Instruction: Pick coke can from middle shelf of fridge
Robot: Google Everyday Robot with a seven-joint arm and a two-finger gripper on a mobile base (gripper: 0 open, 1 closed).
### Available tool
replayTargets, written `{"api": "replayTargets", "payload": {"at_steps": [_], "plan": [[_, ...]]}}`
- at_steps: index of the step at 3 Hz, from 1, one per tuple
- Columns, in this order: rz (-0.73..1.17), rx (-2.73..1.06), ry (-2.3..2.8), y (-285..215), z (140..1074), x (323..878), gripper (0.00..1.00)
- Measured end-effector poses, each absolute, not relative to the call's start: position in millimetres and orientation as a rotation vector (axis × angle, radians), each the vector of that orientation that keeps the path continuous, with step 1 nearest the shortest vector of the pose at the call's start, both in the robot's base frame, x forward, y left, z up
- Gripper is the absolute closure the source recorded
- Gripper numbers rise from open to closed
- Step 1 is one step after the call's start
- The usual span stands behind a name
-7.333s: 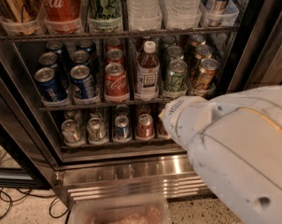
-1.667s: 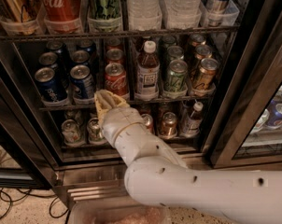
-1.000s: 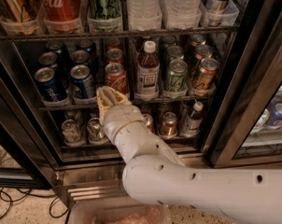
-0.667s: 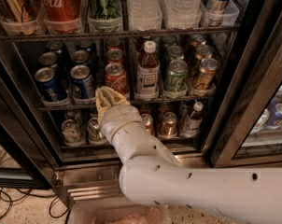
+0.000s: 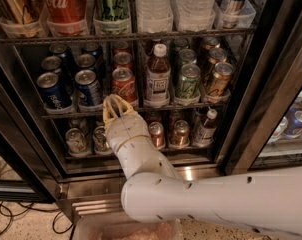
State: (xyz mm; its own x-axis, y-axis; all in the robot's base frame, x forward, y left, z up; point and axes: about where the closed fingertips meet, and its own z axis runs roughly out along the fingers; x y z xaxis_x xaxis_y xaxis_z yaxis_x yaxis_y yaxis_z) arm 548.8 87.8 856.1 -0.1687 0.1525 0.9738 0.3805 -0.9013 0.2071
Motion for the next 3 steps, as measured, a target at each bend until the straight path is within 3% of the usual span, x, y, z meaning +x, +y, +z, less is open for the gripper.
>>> {"api": "replayTargets", "payload": {"at_steps": [3], "plan": [[-2.351,-1.899,-0.622,71.6,852.7,555.8,0.5]]}}
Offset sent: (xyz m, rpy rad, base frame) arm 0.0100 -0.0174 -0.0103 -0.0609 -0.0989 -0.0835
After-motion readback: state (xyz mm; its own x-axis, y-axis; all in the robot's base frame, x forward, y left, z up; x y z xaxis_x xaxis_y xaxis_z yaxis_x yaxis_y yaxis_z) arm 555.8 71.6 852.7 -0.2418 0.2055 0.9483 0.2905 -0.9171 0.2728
